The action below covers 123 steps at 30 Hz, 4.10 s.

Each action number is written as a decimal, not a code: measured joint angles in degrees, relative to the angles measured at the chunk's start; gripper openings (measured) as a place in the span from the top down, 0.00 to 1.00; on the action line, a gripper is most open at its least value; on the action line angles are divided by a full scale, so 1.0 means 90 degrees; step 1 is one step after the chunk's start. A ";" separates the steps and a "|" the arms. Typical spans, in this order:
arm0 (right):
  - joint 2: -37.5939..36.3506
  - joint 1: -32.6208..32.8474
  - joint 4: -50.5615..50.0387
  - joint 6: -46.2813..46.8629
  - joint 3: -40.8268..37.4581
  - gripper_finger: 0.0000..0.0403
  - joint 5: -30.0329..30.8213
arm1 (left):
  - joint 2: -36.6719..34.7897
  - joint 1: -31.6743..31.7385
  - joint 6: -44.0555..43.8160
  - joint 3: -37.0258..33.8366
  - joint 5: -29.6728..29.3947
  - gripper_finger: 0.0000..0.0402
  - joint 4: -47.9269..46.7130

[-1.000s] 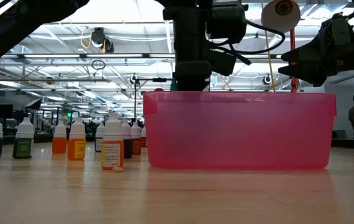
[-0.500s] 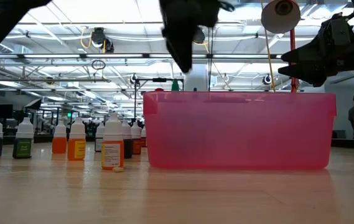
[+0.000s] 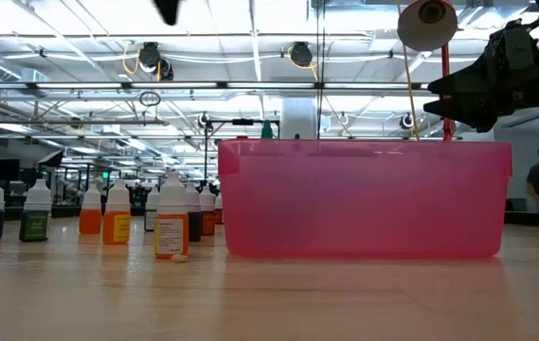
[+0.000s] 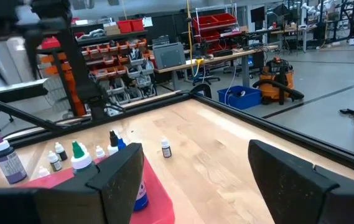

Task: Pick & Place food coloring
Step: Put the big purple food coloring bottle into the red bin

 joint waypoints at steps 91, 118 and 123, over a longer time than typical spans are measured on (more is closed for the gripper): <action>-0.0004 0.0001 0.0001 0.0002 0.0000 0.31 0.0000 | 0.1299 0.2146 0.5504 -0.0436 0.1366 0.62 0.4455; -0.0004 0.0000 0.0001 0.0000 0.0000 0.31 0.0001 | 0.2256 0.2137 0.4842 -0.0439 -0.0011 0.62 0.3936; -0.0004 0.0001 0.0001 0.0002 -0.0001 0.31 0.0001 | 0.2254 0.2135 0.4753 -0.0439 -0.0010 0.62 0.3940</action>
